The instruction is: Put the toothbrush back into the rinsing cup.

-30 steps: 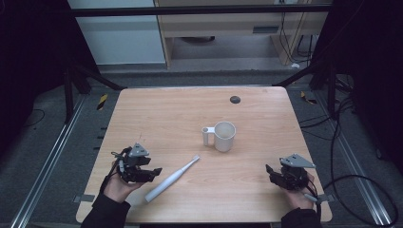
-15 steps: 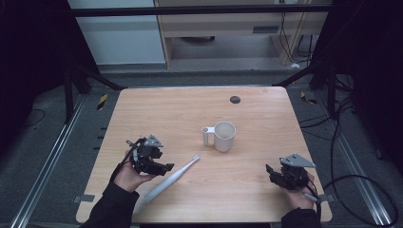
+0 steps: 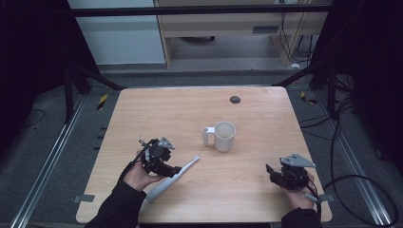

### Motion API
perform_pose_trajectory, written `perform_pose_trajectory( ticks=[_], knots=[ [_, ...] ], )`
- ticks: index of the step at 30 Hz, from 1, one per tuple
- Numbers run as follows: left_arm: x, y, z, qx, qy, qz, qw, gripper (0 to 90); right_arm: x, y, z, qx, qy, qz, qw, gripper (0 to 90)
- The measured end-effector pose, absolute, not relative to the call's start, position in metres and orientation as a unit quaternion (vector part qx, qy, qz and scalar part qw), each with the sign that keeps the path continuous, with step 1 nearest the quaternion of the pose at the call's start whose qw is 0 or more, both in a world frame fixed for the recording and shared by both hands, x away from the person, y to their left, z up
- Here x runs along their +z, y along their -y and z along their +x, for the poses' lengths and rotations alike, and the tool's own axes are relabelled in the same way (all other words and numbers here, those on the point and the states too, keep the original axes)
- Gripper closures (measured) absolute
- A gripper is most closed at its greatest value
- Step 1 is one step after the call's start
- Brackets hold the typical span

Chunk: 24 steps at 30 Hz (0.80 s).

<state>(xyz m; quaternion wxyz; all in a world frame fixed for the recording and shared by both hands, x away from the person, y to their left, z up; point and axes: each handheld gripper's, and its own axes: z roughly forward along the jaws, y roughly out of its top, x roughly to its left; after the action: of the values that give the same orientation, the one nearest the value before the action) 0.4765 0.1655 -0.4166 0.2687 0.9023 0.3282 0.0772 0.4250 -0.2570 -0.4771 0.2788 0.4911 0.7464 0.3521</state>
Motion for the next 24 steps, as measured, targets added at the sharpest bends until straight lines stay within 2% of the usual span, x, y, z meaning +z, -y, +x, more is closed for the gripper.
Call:
perform_pose_trajectory(
  ticks=[17,24],
  knots=[
    [-0.436,-0.145,0.483,0.065,-0.298,0.931,0.2,34.7,-0.478,0.256,0.426,0.353,-0.748,0.491,0.274,39.7],
    [-0.443,-0.146,0.484,0.056,-0.297,0.935,0.185,38.1,-0.477,0.254,0.426,0.351,-0.75,0.489,0.274,39.8]
  ],
)
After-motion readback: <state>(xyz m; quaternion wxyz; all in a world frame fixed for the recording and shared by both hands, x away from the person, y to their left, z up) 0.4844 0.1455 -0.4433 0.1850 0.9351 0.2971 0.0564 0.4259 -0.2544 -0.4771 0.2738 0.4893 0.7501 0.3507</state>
